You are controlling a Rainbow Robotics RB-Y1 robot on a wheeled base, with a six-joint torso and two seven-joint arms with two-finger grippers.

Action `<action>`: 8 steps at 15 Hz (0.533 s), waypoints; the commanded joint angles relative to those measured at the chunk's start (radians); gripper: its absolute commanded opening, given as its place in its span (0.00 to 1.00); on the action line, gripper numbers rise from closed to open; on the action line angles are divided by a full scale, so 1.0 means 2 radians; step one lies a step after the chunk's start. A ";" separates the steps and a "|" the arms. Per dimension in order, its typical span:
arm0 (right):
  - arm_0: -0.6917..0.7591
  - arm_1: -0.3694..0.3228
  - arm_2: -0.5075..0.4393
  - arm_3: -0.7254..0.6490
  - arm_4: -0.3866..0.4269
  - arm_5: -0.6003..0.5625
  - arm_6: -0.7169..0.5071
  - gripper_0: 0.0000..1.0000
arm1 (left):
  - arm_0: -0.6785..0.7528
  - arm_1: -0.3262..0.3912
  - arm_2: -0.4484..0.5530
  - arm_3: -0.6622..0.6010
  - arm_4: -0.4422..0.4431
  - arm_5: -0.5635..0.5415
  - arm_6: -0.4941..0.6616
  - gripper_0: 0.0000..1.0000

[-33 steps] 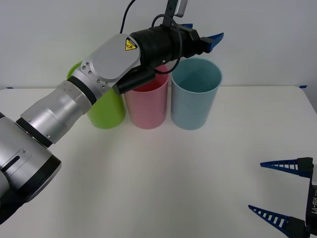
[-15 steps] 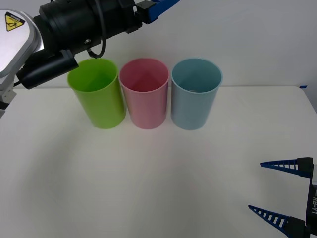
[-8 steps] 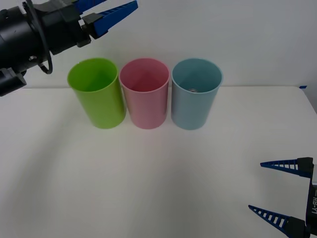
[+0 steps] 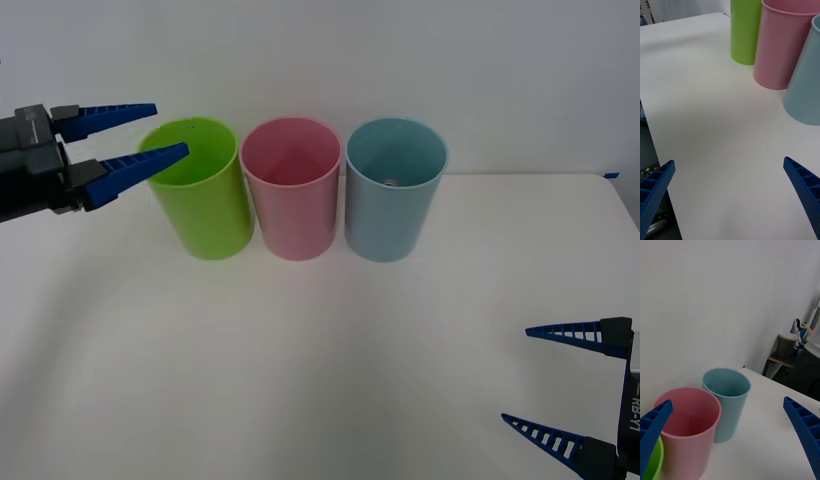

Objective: Put cans in the blue bin and PET bottles in the pink bin and trash in the green bin.

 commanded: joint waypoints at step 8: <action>0.000 0.000 0.000 0.000 0.000 0.000 0.000 1.00 | 0.200 -0.031 0.082 -0.077 -0.026 -0.072 -0.019 1.00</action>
